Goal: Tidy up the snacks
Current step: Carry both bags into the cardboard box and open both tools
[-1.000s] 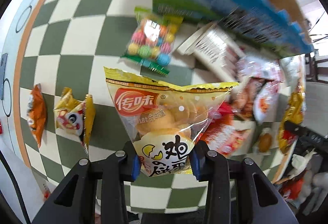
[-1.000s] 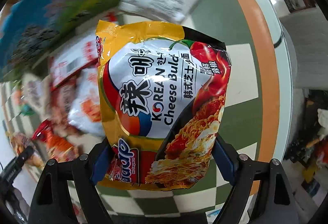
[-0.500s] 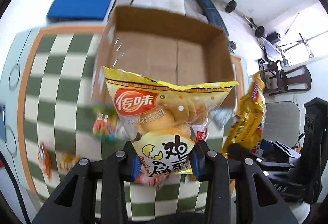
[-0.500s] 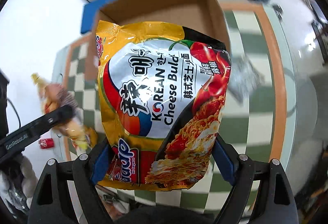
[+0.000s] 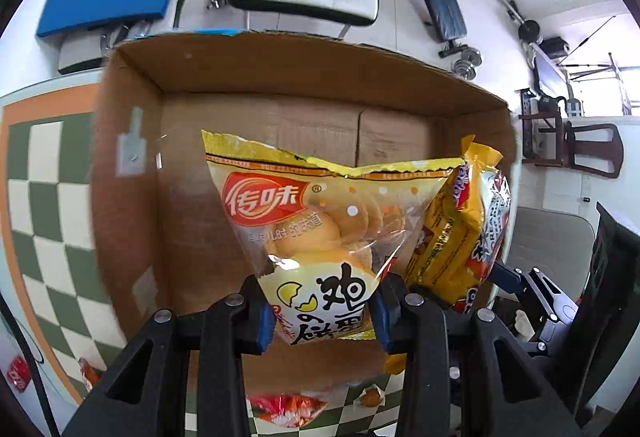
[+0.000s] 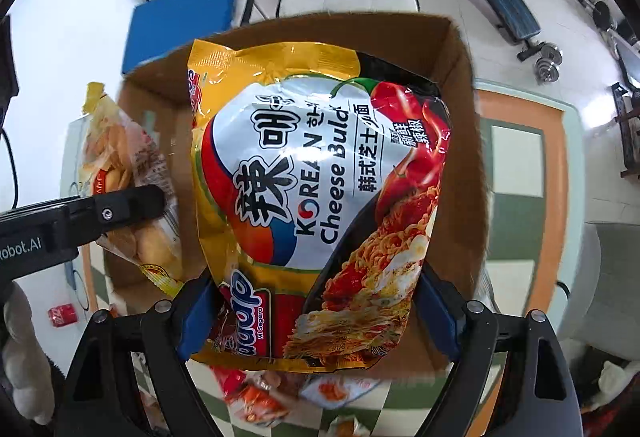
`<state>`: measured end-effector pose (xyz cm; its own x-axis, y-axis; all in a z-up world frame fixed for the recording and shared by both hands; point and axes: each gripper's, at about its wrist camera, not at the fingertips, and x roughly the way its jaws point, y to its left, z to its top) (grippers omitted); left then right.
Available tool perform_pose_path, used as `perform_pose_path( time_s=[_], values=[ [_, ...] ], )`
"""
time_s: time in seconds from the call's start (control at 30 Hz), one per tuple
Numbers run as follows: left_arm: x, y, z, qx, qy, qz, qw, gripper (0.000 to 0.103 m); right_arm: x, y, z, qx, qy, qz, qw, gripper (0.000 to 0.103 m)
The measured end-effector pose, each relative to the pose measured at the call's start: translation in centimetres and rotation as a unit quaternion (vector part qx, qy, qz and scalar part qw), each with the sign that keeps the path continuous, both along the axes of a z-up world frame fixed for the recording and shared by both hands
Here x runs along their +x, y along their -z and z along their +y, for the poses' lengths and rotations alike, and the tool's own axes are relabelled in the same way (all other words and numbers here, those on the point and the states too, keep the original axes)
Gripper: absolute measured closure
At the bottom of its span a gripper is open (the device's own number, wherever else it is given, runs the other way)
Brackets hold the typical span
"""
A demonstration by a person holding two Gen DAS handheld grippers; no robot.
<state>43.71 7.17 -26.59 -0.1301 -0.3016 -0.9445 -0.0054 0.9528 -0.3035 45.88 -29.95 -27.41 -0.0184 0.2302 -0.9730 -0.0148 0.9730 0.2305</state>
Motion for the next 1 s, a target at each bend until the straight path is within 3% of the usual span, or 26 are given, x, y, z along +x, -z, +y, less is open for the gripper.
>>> perform_pose_path(
  time_s=[0.2, 0.43, 0.5, 0.57, 0.63, 0.77, 0.83, 1.0],
  values=[
    [1.5, 3.1, -1.0, 0.002, 0.001, 0.033, 0.9994, 0.068, 3.6, 4.4, 0.0, -0.01, -0.014, 0.032, 0.999, 0.014],
    [1.6, 4.4, -1.5, 0.035, -0.005, 0.041, 0.9985, 0.066, 5.4, 6.5, 0.5, -0.02, -0.028, 0.052, 0.998, 0.014],
    [1.6, 4.4, -1.6, 0.042, -0.007, 0.043, 0.9982, 0.065, 4.8, 5.6, 1.2, -0.02, -0.026, 0.058, 0.998, 0.013],
    [1.9, 4.4, -1.7, 0.046, -0.006, 0.042, 0.9981, 0.049, 4.8, 5.3, 1.5, -0.028, -0.026, 0.053, 0.998, 0.012],
    [1.9, 3.9, -1.9, 0.052, -0.007, 0.033, 0.9981, 0.023, 4.9, 4.6, 2.1, -0.031, -0.027, 0.047, 0.998, 0.009],
    [1.3, 2.4, -2.1, 0.063, -0.008, 0.004, 0.998, 0.02, 4.7, 3.6, 2.2, -0.037, -0.033, 0.032, 0.998, 0.006],
    [0.9, 1.4, -2.3, 0.07, -0.008, -0.01, 0.9975, 0.01, 4.5, 2.7, 2.5, -0.041, -0.036, 0.03, 0.998, 0.005],
    [-1.6, -1.9, -2.7, 0.066, -0.013, -0.045, 0.9967, 0.009, 3.8, -0.7, 3.6, -0.035, -0.026, 0.016, 0.999, 0.004]
  ],
)
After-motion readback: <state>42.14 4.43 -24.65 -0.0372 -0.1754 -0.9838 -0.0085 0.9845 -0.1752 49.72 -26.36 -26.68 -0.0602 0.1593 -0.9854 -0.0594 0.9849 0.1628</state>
